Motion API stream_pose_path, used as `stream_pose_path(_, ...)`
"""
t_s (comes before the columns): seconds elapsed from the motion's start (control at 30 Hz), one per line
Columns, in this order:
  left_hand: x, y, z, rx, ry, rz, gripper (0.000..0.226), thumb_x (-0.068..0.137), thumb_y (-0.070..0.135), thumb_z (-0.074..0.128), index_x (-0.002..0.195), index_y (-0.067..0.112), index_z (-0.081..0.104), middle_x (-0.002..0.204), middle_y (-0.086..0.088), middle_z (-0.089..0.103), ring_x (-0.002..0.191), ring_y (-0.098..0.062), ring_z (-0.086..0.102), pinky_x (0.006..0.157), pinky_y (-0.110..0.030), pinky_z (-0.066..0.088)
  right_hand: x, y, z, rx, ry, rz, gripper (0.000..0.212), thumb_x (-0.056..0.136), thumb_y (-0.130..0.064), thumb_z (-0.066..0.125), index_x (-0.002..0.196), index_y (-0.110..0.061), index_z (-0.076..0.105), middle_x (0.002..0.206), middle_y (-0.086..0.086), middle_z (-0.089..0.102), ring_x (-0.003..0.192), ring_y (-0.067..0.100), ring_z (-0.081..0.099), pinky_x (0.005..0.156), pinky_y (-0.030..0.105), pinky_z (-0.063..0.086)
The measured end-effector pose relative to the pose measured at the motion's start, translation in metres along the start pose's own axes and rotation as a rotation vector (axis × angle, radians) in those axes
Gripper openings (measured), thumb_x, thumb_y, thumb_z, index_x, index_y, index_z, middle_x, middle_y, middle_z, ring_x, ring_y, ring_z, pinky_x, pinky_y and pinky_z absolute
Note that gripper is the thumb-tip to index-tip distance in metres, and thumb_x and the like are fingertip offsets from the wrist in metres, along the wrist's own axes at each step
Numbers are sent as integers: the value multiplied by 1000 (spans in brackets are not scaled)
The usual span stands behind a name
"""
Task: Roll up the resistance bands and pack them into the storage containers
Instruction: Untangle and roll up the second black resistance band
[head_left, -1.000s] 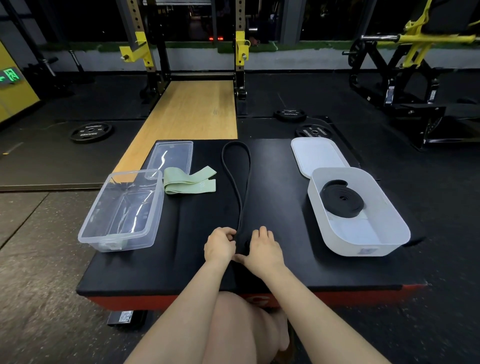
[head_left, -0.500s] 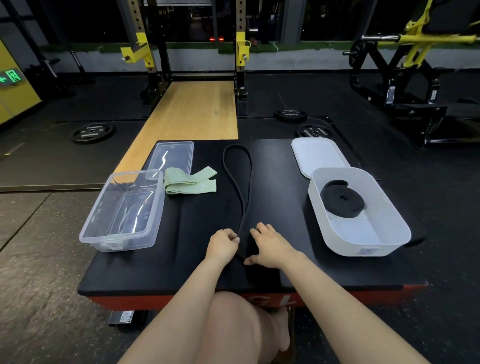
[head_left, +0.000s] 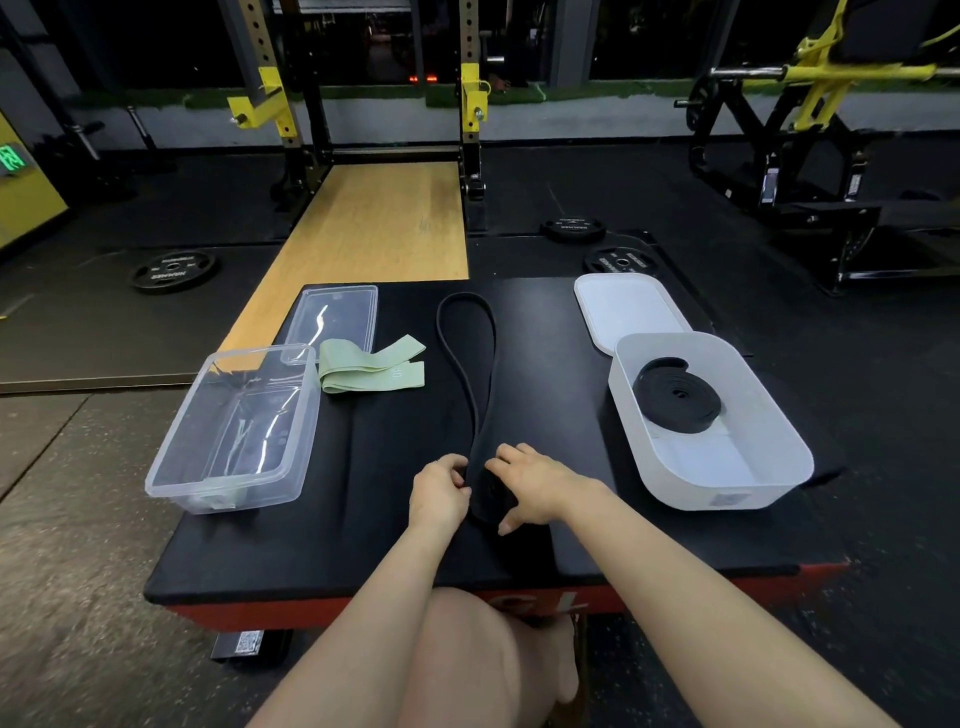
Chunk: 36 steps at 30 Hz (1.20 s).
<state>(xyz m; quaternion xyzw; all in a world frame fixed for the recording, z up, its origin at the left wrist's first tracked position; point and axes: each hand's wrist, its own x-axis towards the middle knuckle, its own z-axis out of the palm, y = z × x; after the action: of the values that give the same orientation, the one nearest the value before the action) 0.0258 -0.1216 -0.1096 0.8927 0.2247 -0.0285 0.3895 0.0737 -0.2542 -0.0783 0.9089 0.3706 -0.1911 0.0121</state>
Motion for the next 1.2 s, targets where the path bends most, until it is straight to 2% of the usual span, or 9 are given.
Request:
stream_pose_path(0.1, -1, 1, 1, 29, -7, 43, 39, 89, 0, 55, 125, 15, 58, 118, -3, 59, 103, -16, 57, 86, -21, 45, 2, 1, -3, -29, -19, -27, 83, 77, -40, 74, 142, -10, 32, 134, 5, 36, 122, 24, 34, 100, 38, 41)
stream_pose_path(0.2, 1, -1, -1, 23, -36, 60, 38, 88, 1, 55, 124, 13, 58, 123, -4, 56, 110, -18, 55, 90, -22, 43, 2, 1, -5, -54, -33, -48, 84, 77, -38, 74, 144, -12, 30, 134, 4, 36, 121, 23, 34, 99, 38, 42)
stream_pose_path(0.37, 4, -2, -1, -20, -15, 17, 24, 87, 11, 62, 111, 9, 63, 115, -5, 61, 105, -18, 58, 84, -21, 42, 4, 1, -10, -105, -67, -91, 84, 77, -34, 75, 145, -13, 30, 134, 3, 37, 122, 23, 35, 98, 36, 42)
stream_pose_path(0.53, 6, 0, 2, -42, 16, -49, 20, 86, 10, 64, 105, 9, 63, 108, -6, 64, 99, -19, 60, 79, -23, 45, 4, 2, -8, -67, -67, -80, 89, 78, -34, 74, 149, -15, 23, 142, 1, 32, 129, 22, 31, 102, 37, 40)
stream_pose_path(0.63, 6, 0, 3, -47, 25, -58, 19, 85, 9, 65, 104, 9, 63, 107, -6, 64, 99, -19, 60, 80, -23, 46, 0, 2, -4, -1, -61, 7, 93, 78, -35, 75, 150, -13, 20, 148, 2, 29, 135, 22, 27, 106, 39, 38)
stream_pose_path(0.8, 8, 0, 4, -57, 20, -67, 19, 86, 8, 65, 104, 8, 62, 109, -7, 62, 99, -19, 59, 79, -23, 44, -7, -11, 1, 88, -33, 240, 89, 73, -50, 75, 139, -9, 33, 138, 7, 34, 130, 25, 33, 98, 41, 43)
stream_pose_path(0.93, 8, -1, 2, -72, 15, -60, 23, 85, 7, 65, 108, 10, 61, 108, -6, 61, 91, -15, 55, 77, -23, 42, -6, -28, 12, 212, 76, 351, 92, 73, -67, 64, 137, -7, 34, 137, 8, 32, 128, 26, 34, 94, 39, 43)
stream_pose_path(1.07, 8, -4, 3, -35, 1, 19, 36, 87, 8, 63, 122, 17, 59, 99, -1, 52, 88, -12, 49, 78, -21, 41, -4, -31, 23, 193, 220, 347, 83, 79, -63, 61, 135, -6, 37, 135, 8, 35, 125, 25, 36, 93, 36, 43)
stream_pose_path(1.2, 8, -5, 3, 41, -28, 63, 37, 89, 11, 61, 124, 20, 59, 104, -1, 50, 92, -14, 50, 83, -24, 44, -5, -25, 25, 191, 234, 281, 79, 80, -59, 62, 133, -6, 39, 134, 7, 36, 124, 25, 36, 96, 34, 42)
